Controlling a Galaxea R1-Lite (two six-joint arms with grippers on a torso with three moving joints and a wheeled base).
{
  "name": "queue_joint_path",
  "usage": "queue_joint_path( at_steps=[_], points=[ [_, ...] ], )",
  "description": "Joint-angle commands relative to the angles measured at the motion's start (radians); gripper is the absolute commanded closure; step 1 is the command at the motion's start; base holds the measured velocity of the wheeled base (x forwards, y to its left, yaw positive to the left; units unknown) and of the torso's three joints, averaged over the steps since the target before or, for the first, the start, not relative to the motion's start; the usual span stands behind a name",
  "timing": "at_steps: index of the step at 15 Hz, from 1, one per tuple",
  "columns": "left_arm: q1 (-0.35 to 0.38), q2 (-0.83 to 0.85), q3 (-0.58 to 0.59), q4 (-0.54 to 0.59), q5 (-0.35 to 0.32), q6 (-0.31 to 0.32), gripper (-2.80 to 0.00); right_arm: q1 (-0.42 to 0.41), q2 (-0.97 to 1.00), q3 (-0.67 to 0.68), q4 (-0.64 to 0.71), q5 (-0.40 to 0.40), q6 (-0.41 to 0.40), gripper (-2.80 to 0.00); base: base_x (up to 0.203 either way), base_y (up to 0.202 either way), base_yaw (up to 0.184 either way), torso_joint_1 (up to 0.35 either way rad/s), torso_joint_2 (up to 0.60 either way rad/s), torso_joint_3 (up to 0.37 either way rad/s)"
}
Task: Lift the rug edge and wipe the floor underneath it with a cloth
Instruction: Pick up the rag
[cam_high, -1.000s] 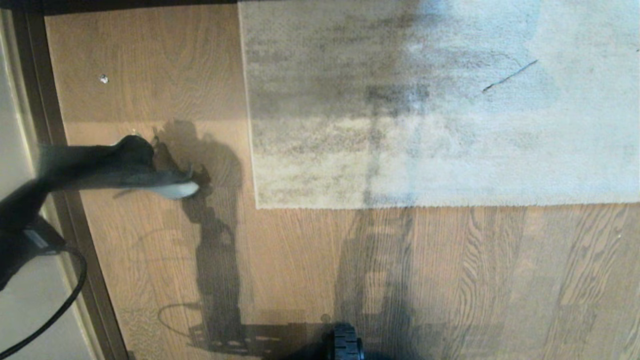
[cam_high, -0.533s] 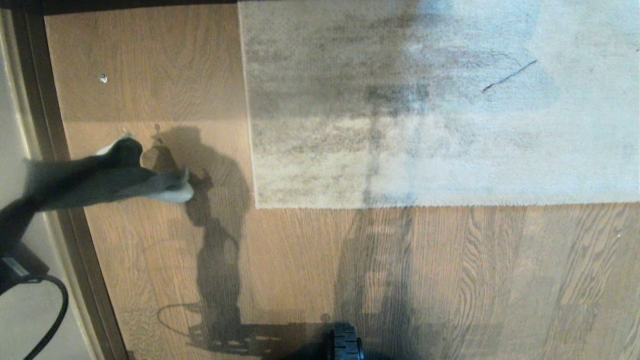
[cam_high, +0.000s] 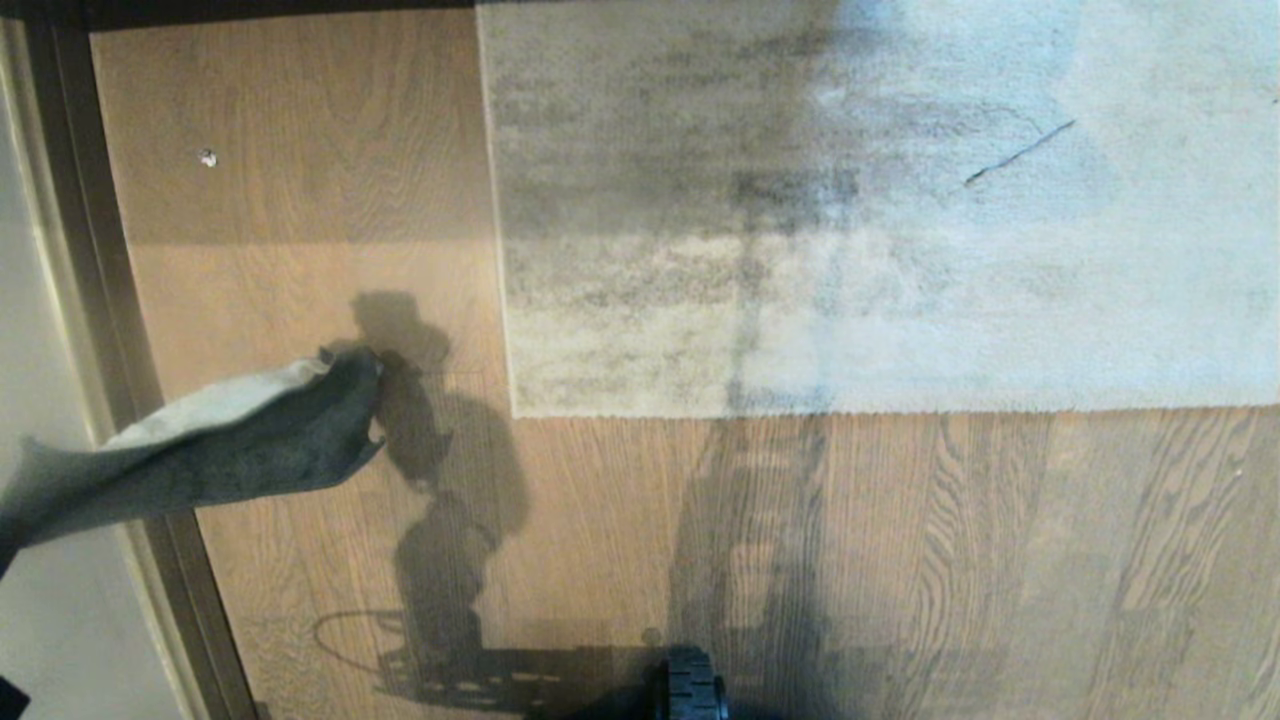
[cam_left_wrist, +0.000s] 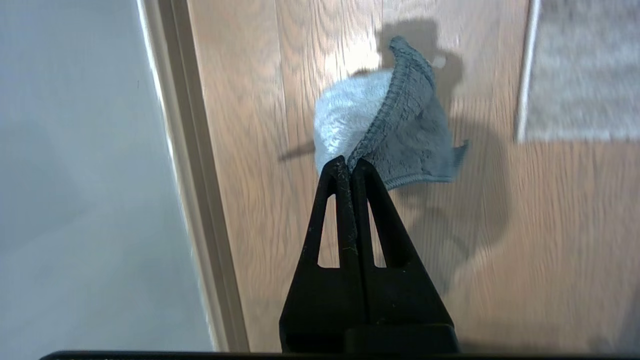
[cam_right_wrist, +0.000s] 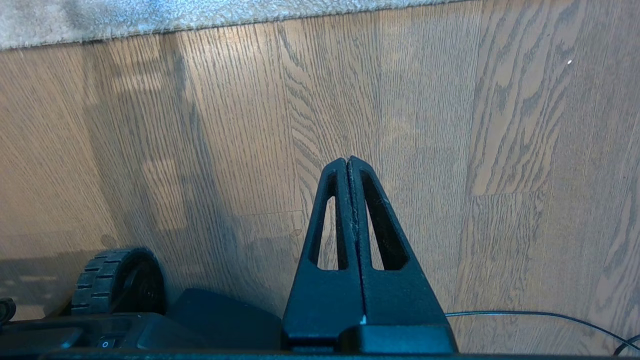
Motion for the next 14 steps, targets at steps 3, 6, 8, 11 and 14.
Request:
queue_joint_path(
  at_steps=[3, 6, 8, 11, 14],
  points=[
    [-0.042, -0.201, 0.041, 0.149, 0.001, 0.000, 0.00, 0.000, 0.000, 0.000, -0.001, -0.001, 0.001, 0.00, 0.000, 0.000, 0.000, 0.000, 0.00, 0.000],
    [-0.051, -0.277, 0.079, 0.206, 0.008, -0.002, 0.00, 0.000, 0.000, 0.000, -0.001, -0.001, 0.001, 0.00, 0.000, 0.000, 0.000, 0.000, 0.00, 0.000],
    [-0.051, -0.332, 0.101, 0.232, 0.010, -0.003, 0.00, 0.000, 0.000, 0.000, -0.001, -0.001, 0.000, 0.00, 0.000, 0.000, 0.000, 0.000, 0.00, 0.000],
    [-0.052, -0.346, 0.152, 0.248, 0.015, -0.018, 0.00, 0.000, 0.000, 0.000, -0.001, -0.001, 0.001, 0.00, 0.000, 0.000, 0.000, 0.000, 0.00, 0.000],
    [-0.090, -0.372, 0.153, 0.330, 0.016, -0.039, 0.00, 0.000, 0.000, 0.000, -0.001, -0.001, 0.001, 0.00, 0.000, 0.000, 0.000, 0.000, 0.00, 0.000]
  ],
)
